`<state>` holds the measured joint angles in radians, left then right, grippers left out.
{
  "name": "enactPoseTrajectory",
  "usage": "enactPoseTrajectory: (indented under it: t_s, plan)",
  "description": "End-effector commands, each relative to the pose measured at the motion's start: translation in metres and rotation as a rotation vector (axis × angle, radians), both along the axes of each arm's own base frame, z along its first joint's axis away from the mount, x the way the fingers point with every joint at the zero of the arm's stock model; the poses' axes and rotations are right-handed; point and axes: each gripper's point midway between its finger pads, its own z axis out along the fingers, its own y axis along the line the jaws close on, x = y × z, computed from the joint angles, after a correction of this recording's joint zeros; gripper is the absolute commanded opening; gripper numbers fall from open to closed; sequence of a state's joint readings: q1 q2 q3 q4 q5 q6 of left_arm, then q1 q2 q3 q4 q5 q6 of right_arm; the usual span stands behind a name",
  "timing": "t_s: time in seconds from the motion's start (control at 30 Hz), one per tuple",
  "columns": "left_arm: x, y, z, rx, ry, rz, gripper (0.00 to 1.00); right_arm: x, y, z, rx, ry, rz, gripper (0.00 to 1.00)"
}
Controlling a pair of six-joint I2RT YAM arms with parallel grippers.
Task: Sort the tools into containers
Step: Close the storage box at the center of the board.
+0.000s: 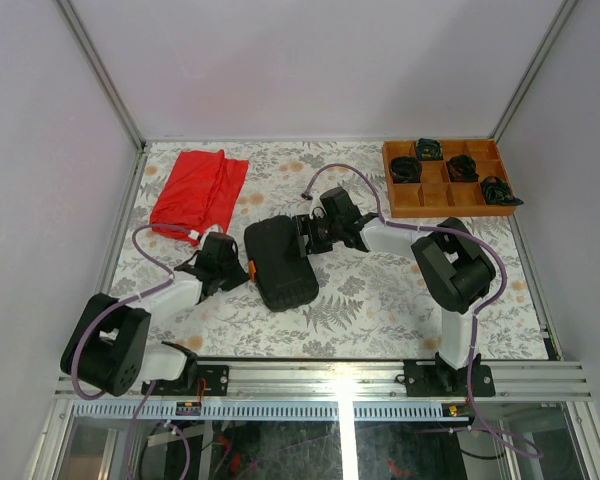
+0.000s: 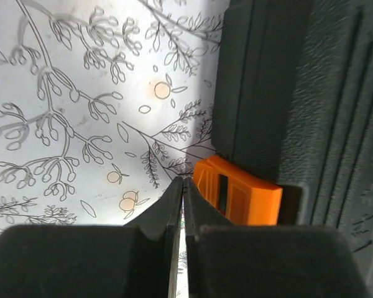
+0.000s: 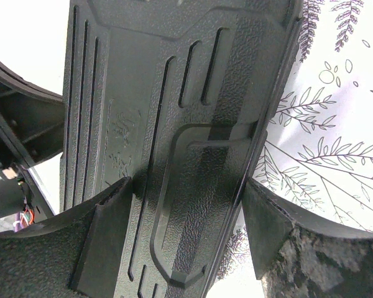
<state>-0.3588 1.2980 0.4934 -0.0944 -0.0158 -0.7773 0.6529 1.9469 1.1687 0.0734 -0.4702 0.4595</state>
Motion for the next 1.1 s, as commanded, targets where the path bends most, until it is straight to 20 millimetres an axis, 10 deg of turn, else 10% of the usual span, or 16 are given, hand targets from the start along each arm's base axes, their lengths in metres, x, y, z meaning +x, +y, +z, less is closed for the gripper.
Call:
enactPoseTrajectory:
  t_s: [0.0, 0.5, 0.8, 1.07]
  plan:
    - [0.002, -0.007, -0.009, -0.030, -0.003, -0.018, 0.00, -0.056, -0.041, -0.080, -0.264, 0.171, 0.056, 0.37]
    - [0.012, -0.008, -0.002, -0.022, -0.037, -0.018, 0.00, -0.039, -0.044, -0.063, -0.284, 0.080, 0.010, 0.36]
    - [-0.001, 0.024, 0.019, 0.043, -0.076, 0.111, 0.25, 0.005, -0.062, 0.012, -0.307, -0.194, -0.154, 0.59]
    - [0.001, 0.033, 0.113, 0.015, -0.304, 0.122, 0.42, 0.024, -0.094, 0.103, -0.359, -0.456, -0.217, 0.72]
